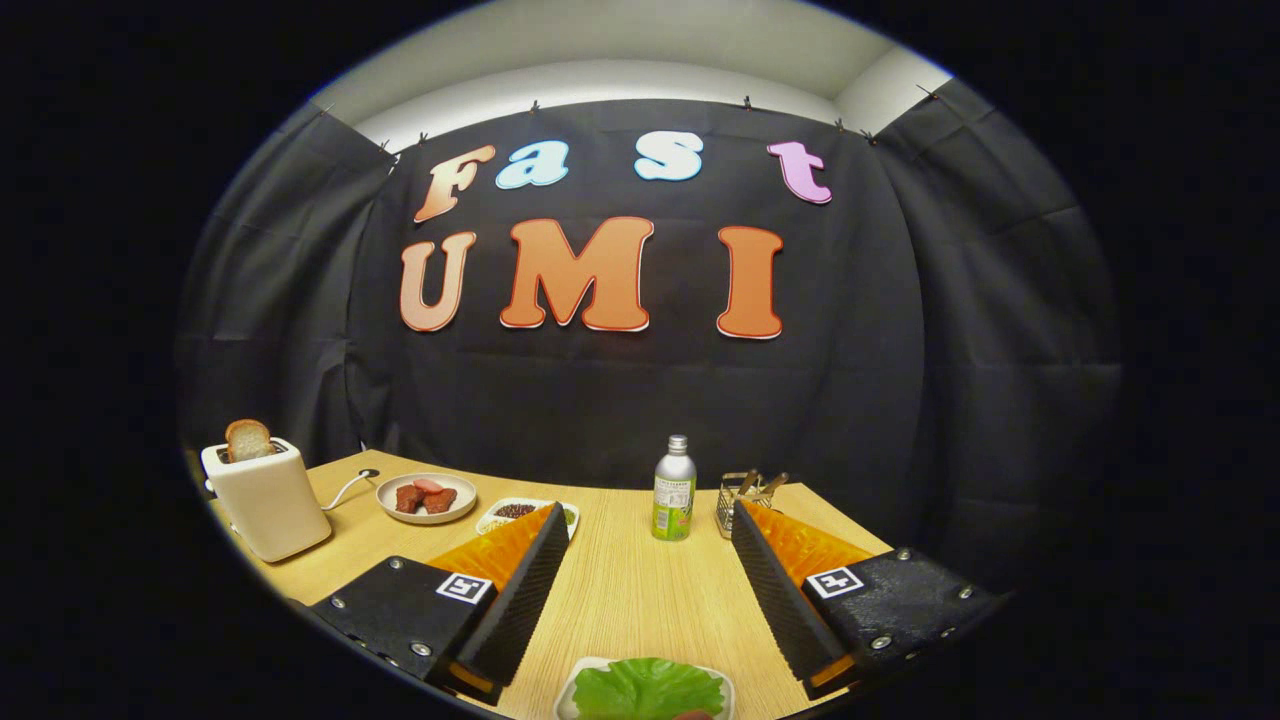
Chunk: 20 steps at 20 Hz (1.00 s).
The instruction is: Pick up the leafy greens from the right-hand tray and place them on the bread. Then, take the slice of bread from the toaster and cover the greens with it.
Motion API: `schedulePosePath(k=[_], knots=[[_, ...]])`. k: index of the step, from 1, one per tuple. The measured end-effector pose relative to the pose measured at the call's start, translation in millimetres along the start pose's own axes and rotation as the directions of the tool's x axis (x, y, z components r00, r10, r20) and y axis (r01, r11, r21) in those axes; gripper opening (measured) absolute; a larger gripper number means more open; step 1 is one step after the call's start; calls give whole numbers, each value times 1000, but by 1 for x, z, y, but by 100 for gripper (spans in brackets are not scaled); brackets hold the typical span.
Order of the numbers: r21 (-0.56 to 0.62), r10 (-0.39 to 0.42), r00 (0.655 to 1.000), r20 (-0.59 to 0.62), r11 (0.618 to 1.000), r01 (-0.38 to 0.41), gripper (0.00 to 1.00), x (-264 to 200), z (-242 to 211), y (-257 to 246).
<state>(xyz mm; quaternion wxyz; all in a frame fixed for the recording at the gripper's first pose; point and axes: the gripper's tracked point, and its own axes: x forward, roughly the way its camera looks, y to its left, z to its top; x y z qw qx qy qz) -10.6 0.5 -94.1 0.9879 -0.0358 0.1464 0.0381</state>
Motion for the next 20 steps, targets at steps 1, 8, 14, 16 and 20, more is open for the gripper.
schedulePosePath(k=[1,8,14,16,20], knots=[[0,-1,1000,-11,1000,1,98,0,-3,0],[0,-2,986,-169,1000,2,98,1,-40,-6],[1,5,940,-342,1000,-5,99,-6,-84,-7],[57,45,915,-401,998,-24,99,-11,-96,-2],[49,14,861,-509,999,14,99,-17,-129,-12]])
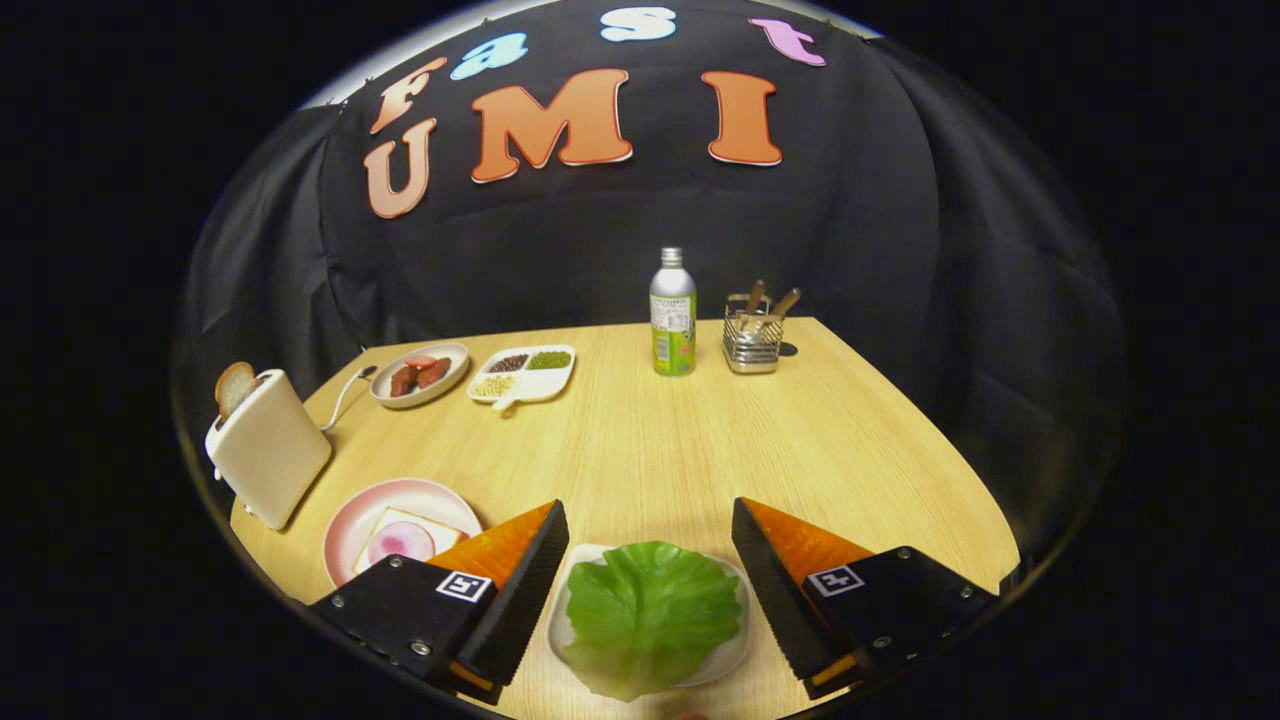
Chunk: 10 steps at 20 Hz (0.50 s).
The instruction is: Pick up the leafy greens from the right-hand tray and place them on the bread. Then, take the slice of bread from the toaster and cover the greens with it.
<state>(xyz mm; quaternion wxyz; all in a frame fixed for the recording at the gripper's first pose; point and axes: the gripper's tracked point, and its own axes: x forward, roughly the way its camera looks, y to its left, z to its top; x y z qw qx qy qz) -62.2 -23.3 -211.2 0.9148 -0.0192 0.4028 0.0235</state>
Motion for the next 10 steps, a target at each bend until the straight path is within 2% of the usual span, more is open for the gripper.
schedulePosePath(k=[2,5,10], knots=[[-11,-2,999,-52,1000,1,99,1,-15,0],[0,46,991,-122,999,-47,99,-2,-33,10],[-28,24,978,-206,999,-31,99,2,-59,8]])
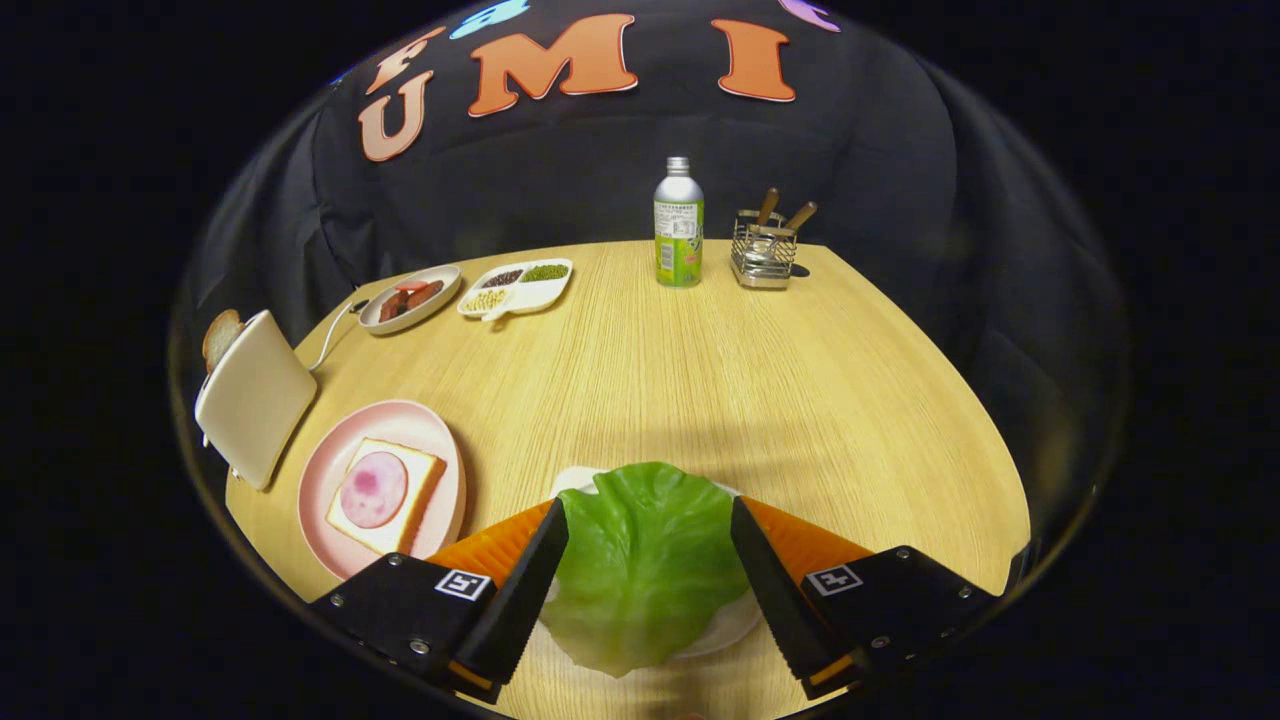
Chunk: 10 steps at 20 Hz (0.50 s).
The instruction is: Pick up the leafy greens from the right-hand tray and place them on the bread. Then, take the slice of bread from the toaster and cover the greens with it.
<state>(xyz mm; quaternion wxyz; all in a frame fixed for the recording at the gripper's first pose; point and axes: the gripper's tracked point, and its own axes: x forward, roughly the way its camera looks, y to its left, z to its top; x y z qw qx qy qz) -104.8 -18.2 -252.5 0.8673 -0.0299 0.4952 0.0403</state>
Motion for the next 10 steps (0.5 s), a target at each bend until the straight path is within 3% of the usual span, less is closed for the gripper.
schedulePosePath(k=[4,10], knots=[[-14,16,998,-61,1000,-17,97,7,-15,7],[-42,-27,993,-114,999,22,92,16,-31,2]])
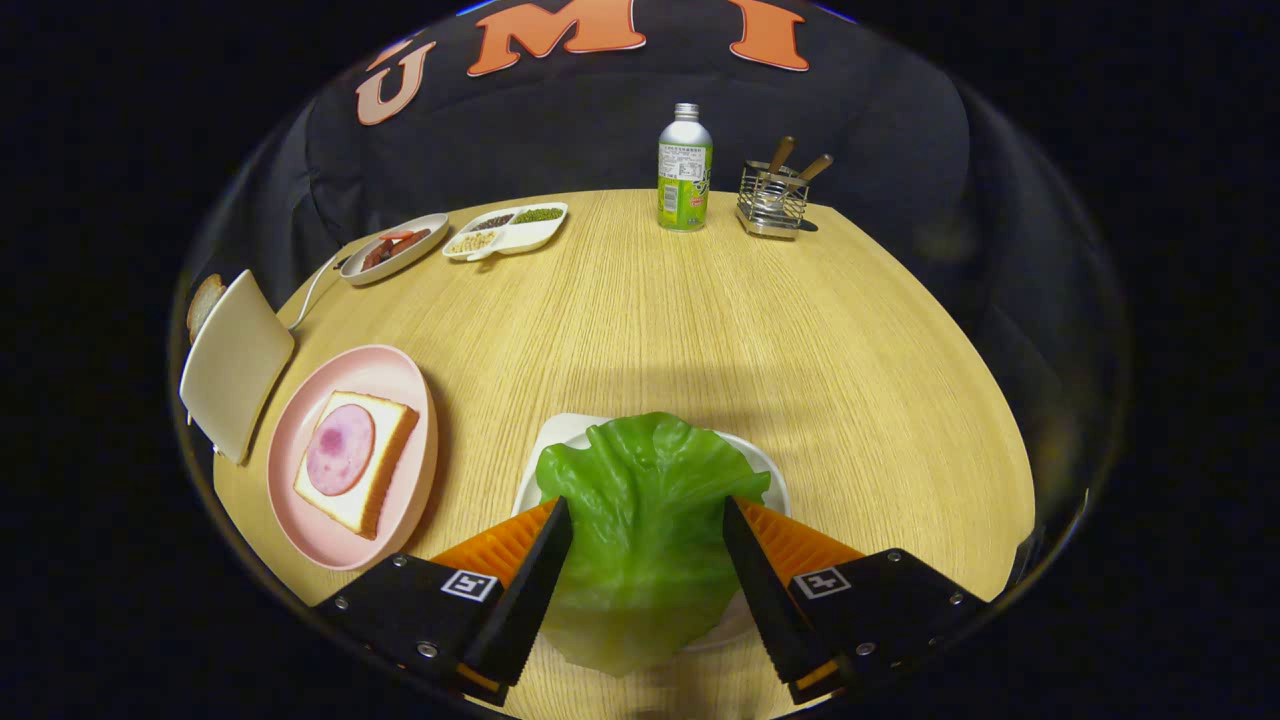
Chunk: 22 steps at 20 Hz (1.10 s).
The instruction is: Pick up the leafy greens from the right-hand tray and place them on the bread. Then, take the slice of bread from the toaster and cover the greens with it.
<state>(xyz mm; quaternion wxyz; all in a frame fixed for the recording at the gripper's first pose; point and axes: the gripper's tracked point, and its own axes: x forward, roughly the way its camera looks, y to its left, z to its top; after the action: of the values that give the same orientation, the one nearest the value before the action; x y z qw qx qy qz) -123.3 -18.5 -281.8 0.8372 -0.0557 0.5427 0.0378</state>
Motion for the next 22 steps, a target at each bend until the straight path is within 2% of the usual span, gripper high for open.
schedulePosePath(k=[3,5,7,9,10,14,16,18,22], knots=[[1,11,1000,3,1000,-11,88,0,1,5],[0,12,1000,8,1000,-12,78,1,1,5],[-16,18,1000,19,1000,-17,66,0,2,9],[-37,26,999,33,999,-25,47,0,2,15],[-49,31,999,39,998,-29,33,0,3,18],[-32,48,997,61,998,-46,9,1,5,21],[11,64,995,70,998,-65,4,0,7,21],[32,97,991,93,994,-100,2,-6,12,26],[22,103,982,155,994,-107,1,-14,27,27]])
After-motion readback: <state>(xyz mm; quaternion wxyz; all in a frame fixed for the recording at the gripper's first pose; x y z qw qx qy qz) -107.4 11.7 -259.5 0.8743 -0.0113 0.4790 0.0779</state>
